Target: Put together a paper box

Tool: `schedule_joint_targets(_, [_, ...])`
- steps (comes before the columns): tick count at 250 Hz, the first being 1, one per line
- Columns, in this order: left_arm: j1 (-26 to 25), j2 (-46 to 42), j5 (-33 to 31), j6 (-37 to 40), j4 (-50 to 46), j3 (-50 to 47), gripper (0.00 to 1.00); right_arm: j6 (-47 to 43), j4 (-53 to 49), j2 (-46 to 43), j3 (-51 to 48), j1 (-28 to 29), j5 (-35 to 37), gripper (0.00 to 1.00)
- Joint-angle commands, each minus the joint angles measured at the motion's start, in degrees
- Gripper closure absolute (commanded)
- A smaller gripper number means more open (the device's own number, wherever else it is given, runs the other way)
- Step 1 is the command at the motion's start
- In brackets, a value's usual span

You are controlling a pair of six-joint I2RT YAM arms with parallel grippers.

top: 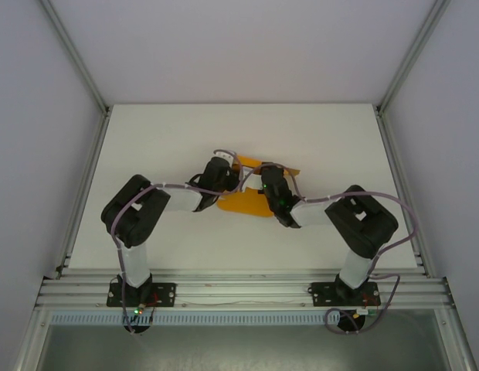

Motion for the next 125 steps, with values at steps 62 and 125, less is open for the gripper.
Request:
schedule_joint_targets(62, [-1.08, 1.94, -14.82, -12.75, 2.37, 4.39, 0.71, -2.07, -7.92, 7.7, -0.89, 1.2, -1.52, 1.0])
schedule_joint_targets(125, [-2.13, 5.21, -22.4, -15.86, -6.78, 10.67, 0.5, 0.92, -9.16, 6.38, 0.03, 1.1, -1.6, 1.0])
